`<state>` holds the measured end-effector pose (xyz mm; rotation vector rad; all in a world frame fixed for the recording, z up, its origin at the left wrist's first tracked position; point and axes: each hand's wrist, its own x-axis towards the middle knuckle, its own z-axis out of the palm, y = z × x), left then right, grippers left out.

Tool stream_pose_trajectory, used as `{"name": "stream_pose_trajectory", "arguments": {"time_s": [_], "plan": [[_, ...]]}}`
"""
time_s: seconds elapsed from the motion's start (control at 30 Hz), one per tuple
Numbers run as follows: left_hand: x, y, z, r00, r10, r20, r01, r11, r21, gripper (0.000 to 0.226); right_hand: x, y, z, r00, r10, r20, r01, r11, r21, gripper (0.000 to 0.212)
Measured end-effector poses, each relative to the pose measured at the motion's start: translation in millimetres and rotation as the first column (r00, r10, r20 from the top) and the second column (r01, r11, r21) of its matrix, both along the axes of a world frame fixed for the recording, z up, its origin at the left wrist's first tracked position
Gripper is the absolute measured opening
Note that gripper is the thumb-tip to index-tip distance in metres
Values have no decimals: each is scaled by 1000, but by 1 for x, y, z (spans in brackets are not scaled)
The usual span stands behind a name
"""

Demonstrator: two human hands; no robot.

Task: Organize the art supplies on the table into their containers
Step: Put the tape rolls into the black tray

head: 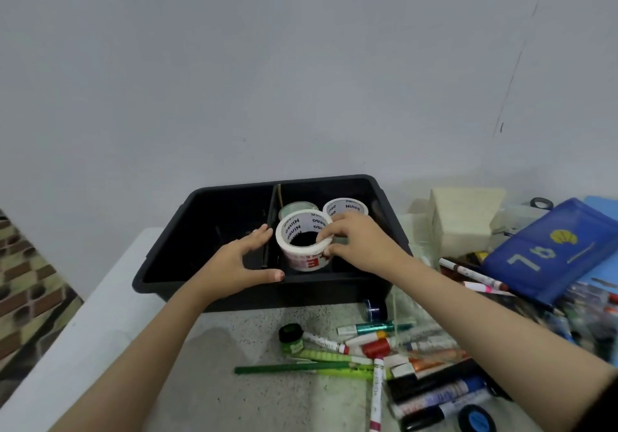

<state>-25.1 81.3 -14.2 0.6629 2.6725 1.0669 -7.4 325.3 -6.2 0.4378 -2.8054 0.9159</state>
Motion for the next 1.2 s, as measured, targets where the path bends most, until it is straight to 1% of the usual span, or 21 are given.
{"name": "stream_pose_trajectory", "arguments": {"time_s": [0.17, 0.33, 0.5, 0.63, 0.67, 0.77, 1.0, 1.13, 1.2], "plan": [[1, 2, 2, 1000, 4, 26, -5, 999, 32, 129, -11, -8, 1, 998, 59, -1, -58, 996, 65, 23], [1, 2, 2, 1000, 5, 25, -6, 1000, 19, 134, -18, -3, -8, 996, 62, 60, -64, 997, 35, 24], [1, 2, 1, 1000, 5, 26, -5, 1000, 4, 134, -26, -3, -18, 992, 67, 102, -82, 985, 150, 23], [1, 2, 2, 999, 10, 35, -10, 1000, -9, 131, -26, 0, -17, 993, 51, 107, -85, 937, 340, 21], [1, 2, 2, 999, 11, 38, -11, 1000, -8, 131, -26, 1, -17, 991, 43, 124, -83, 936, 341, 20], [1, 2, 2, 999, 11, 47, -11, 1000, -3, 131, -27, 5, -19, 985, 41, 167, -86, 958, 272, 21], [-1, 2, 3, 998, 12, 57, -12, 1000, -2, 131, -32, -1, -14, 978, 18, 210, -73, 962, 261, 16], [-1, 3, 2, 999, 9, 51, -9, 1000, 2, 130, -30, -1, -14, 982, -6, 188, -53, 950, 309, 29], [-1, 3, 2, 999, 10, 51, -10, 1000, 4, 130, -29, 1, -16, 986, -28, 163, -24, 950, 310, 33]]}}
